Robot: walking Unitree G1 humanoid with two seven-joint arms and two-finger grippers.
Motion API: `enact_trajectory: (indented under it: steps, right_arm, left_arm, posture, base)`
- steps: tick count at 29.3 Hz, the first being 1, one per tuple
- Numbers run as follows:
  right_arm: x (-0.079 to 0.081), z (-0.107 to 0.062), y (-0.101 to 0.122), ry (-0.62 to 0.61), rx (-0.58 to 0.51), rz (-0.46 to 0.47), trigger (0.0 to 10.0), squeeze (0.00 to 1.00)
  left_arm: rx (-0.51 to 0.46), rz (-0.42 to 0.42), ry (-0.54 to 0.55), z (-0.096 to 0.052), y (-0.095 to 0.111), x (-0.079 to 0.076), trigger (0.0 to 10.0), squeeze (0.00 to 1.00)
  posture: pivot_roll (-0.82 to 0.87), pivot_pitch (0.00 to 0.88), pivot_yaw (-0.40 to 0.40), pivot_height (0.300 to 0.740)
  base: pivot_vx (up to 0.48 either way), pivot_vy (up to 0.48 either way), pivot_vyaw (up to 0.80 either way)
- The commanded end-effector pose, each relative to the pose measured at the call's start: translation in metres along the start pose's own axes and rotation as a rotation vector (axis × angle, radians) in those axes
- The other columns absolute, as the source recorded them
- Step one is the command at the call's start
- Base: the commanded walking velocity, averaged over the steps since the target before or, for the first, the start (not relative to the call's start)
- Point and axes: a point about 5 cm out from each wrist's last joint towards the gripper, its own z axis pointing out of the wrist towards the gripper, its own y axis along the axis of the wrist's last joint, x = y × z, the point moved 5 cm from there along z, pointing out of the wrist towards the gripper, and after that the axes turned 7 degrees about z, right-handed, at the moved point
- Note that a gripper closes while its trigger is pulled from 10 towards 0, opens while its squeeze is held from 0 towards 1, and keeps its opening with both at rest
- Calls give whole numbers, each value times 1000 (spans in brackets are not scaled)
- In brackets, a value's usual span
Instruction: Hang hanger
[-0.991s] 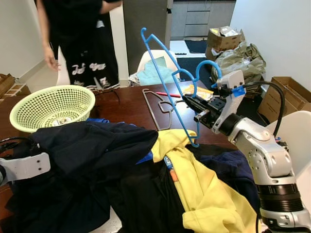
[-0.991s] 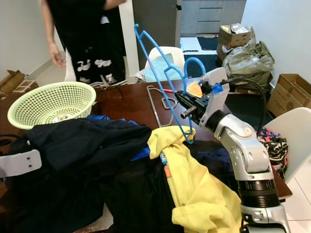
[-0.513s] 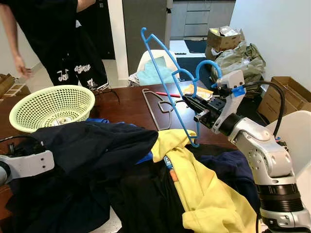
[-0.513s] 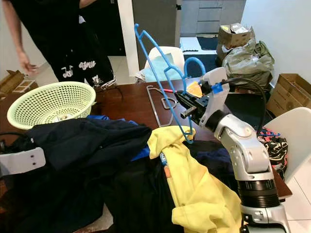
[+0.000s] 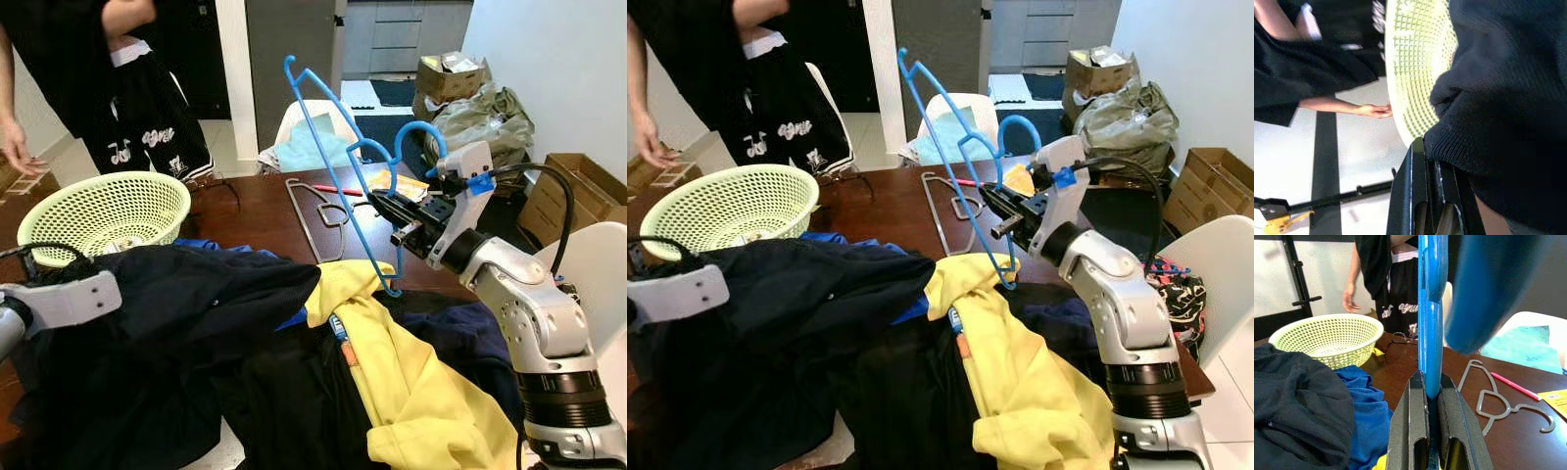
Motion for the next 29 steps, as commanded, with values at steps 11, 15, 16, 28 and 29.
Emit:
enact_trajectory:
  steps: [11,15,16,28,29]
  right_arm:
    - [12,8,4,40,-29,44,10000,0]
    - [19,13,4,62,-43,72,10000,0]
    - [22,15,5,69,-54,90,10000,0]
    - [31,21,3,89,-65,123,10000,0]
    - [31,21,3,89,-65,123,10000,0]
  left_arm:
    - [-405,-640,68,-2,97,50,0,0]
    - [-634,-810,78,-16,142,83,0,0]
    - [-699,-853,96,-22,153,97,0,0]
    - [-923,-997,-213,-50,240,69,0,0]
    - [-923,-997,-213,-50,240,69,0,0]
  posture:
    - [-25,3,9,740]
    - [-21,0,7,740]
    - [-19,0,7,740]
    - [-17,0,7,740]
    - [-17,0,7,740]
  base:
    - [0,0,0]
    - [0,0,0]
    - [0,0,0]
    - [0,0,0]
    - [0,0,0]
